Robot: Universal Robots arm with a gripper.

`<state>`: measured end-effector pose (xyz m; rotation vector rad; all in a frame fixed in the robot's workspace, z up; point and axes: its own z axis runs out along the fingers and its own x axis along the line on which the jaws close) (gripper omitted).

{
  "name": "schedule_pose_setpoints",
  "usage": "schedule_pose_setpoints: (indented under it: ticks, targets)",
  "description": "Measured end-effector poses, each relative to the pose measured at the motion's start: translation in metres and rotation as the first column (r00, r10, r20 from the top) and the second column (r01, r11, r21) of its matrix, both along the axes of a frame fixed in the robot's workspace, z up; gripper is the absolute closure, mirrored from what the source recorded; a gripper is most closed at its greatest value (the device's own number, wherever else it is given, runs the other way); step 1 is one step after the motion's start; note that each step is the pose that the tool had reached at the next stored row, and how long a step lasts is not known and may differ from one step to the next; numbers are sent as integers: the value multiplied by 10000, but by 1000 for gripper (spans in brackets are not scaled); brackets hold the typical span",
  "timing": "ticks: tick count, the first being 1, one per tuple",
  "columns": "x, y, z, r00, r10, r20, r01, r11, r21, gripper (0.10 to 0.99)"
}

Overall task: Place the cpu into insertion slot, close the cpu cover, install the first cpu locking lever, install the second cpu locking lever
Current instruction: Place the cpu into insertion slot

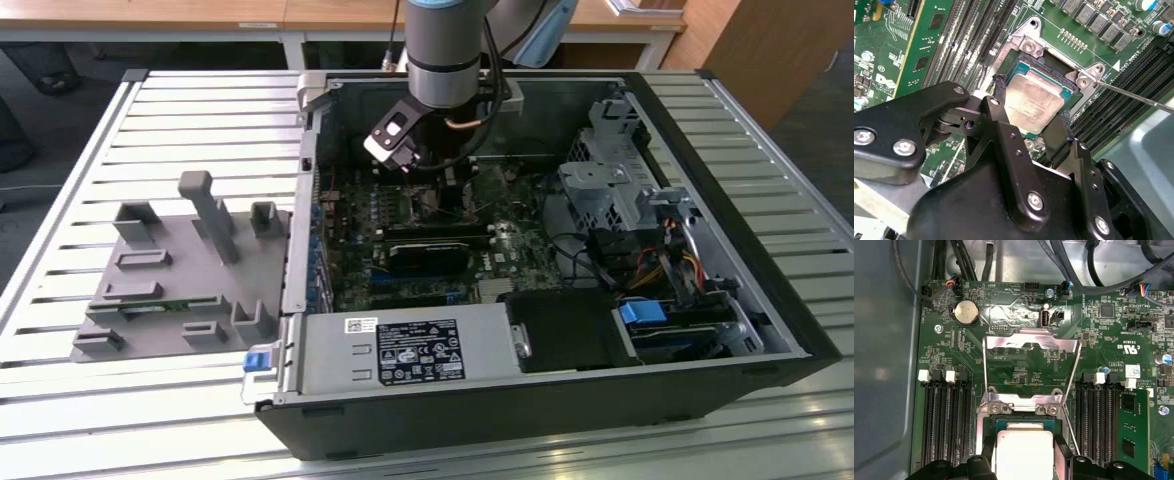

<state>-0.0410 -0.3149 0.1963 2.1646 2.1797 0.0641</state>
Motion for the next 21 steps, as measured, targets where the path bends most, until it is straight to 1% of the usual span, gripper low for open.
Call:
schedule_pose_setpoints:
  ticks: [7,14,16,17,21]
  targets:
    - [-8,10,-35,10000,7,-2,-7,10000,-3,545]
    - [-8,10,-37,10000,8,-1,-8,10000,-2,545]
    - [-8,10,-37,10000,9,0,-9,10000,0,533]
    - [-8,10,-37,10000,8,-1,-8,10000,-1,475]
    - [-8,10,-37,10000,8,-1,-8,10000,-2,475]
